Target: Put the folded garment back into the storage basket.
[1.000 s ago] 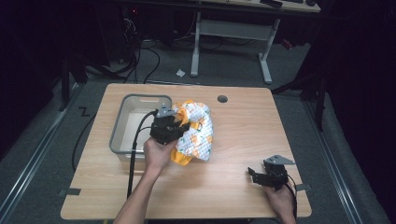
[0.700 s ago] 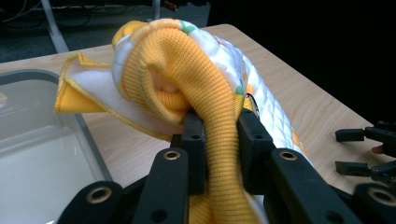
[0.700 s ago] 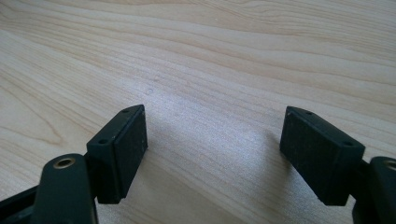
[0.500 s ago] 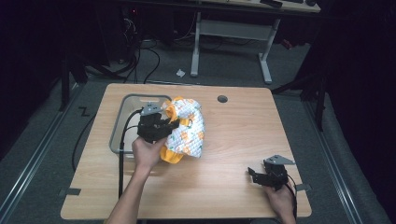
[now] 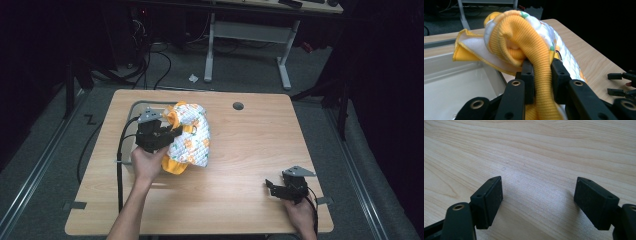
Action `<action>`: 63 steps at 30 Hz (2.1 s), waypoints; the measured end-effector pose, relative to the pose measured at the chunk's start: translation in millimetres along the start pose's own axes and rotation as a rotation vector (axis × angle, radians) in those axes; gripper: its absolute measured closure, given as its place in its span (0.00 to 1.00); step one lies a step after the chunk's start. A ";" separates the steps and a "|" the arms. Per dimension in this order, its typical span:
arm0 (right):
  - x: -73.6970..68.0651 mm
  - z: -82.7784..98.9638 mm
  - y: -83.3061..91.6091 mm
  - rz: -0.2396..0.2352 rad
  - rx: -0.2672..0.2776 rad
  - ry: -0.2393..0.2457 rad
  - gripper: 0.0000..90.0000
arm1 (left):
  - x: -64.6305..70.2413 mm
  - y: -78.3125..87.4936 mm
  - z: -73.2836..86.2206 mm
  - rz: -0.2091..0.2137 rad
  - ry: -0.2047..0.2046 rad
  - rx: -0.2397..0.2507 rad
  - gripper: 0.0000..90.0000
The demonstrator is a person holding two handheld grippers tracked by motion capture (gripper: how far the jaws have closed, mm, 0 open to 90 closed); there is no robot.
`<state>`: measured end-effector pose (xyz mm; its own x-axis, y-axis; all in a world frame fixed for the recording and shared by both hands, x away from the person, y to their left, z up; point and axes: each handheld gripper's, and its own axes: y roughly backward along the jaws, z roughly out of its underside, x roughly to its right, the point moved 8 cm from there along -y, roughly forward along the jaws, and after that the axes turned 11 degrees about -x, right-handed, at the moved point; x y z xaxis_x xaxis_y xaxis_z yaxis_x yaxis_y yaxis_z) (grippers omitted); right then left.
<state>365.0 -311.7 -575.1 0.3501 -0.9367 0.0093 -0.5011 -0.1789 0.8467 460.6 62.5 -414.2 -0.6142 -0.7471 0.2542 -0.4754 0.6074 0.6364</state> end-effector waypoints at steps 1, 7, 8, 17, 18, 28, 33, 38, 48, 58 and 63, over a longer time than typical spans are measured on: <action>0.0 0.0 0.0 0.000 0.000 0.000 0.26 | 0.0 0.0 0.0 0.000 0.000 0.000 0.84; 0.0 0.0 0.0 0.000 0.000 0.000 0.26 | -6.3 5.4 1.8 -0.008 0.013 0.002 0.84; 0.0 0.0 0.0 0.000 0.000 0.000 0.26 | -8.2 7.0 2.3 -0.010 0.016 0.000 0.84; 0.0 0.0 0.0 0.000 0.000 0.000 0.26 | -20.4 13.5 5.6 -0.020 0.039 0.000 0.84; 0.0 0.0 0.0 0.000 0.000 0.000 0.26 | -20.4 13.5 5.6 -0.020 0.039 0.000 0.84; 0.1 0.0 0.0 0.000 0.000 0.000 0.26 | -33.8 25.3 11.0 -0.042 0.060 0.002 0.84; 0.1 0.0 0.0 0.001 0.000 0.000 0.26 | -38.6 28.3 13.1 -0.053 0.066 -0.003 0.84; 0.1 0.0 0.0 0.000 0.000 0.000 0.26 | -44.5 31.2 16.0 -0.060 0.076 -0.003 0.84; 0.3 -0.1 -0.1 0.001 0.000 -0.001 0.26 | -55.8 34.0 21.3 -0.057 0.104 -0.016 0.84; 0.5 -0.3 -0.2 0.002 0.001 -0.001 0.26 | -72.9 30.4 27.1 -0.085 0.131 -0.042 0.84; 0.5 -0.3 -0.2 0.002 0.001 -0.001 0.26 | -79.3 25.2 27.7 -0.101 0.139 -0.055 0.84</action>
<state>365.6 -312.1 -575.2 0.3480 -0.9374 0.0104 -0.5027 -0.1773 0.8461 480.0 144.5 -438.4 -0.4705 -0.8358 0.2830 -0.4923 0.5148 0.7019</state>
